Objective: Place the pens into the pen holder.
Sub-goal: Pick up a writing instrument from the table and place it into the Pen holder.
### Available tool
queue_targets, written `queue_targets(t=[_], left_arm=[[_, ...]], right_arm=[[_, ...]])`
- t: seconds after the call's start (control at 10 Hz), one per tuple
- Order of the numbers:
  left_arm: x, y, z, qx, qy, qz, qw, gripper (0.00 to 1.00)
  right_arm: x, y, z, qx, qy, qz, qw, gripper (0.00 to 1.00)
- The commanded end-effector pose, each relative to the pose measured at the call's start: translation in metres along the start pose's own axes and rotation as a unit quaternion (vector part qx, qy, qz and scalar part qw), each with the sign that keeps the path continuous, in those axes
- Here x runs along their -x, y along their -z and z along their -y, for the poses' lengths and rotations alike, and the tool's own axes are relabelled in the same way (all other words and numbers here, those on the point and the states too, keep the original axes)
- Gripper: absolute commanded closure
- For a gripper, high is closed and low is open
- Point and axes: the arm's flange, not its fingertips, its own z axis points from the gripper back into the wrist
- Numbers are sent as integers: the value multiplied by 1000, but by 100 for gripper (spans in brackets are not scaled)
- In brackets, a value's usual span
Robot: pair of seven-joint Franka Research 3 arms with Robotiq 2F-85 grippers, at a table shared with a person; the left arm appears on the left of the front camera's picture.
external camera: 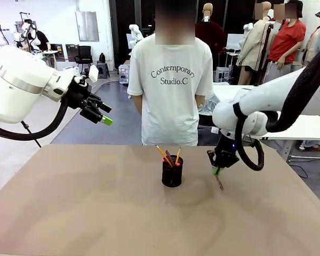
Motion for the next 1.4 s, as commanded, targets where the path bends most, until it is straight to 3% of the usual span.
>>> queue_targets(t=[0.0, 0.1, 0.2, 0.4, 0.6, 0.8, 1.0, 1.3], left_arm=[[0, -2, 1, 2, -4, -3, 1000, 0], [0, -2, 1, 2, -4, -3, 1000, 0], [0, -2, 1, 2, -4, -3, 1000, 0], [0, -2, 1, 2, -4, -3, 1000, 0], [0, -2, 1, 2, -4, -3, 1000, 0], [0, -2, 1, 2, -4, -3, 1000, 0], [0, -2, 1, 2, -4, -3, 1000, 0], [0, -2, 1, 2, -4, -3, 1000, 0]], right_arm=[[6, -29, -2, -89, -41, 25, 995, 100], [9, -40, -7, -120, -65, 41, 990, 100], [15, -56, -11, -156, -136, 65, 976, 100], [25, -79, -14, -220, -233, 135, 938, 100], [37, -102, -11, -226, -341, 201, 890, 100], [50, -122, -4, -251, -423, 271, 827, 100], [56, -139, 8, -274, -485, 296, 776, 100], [45, -153, 20, -328, -501, 301, 742, 100]])
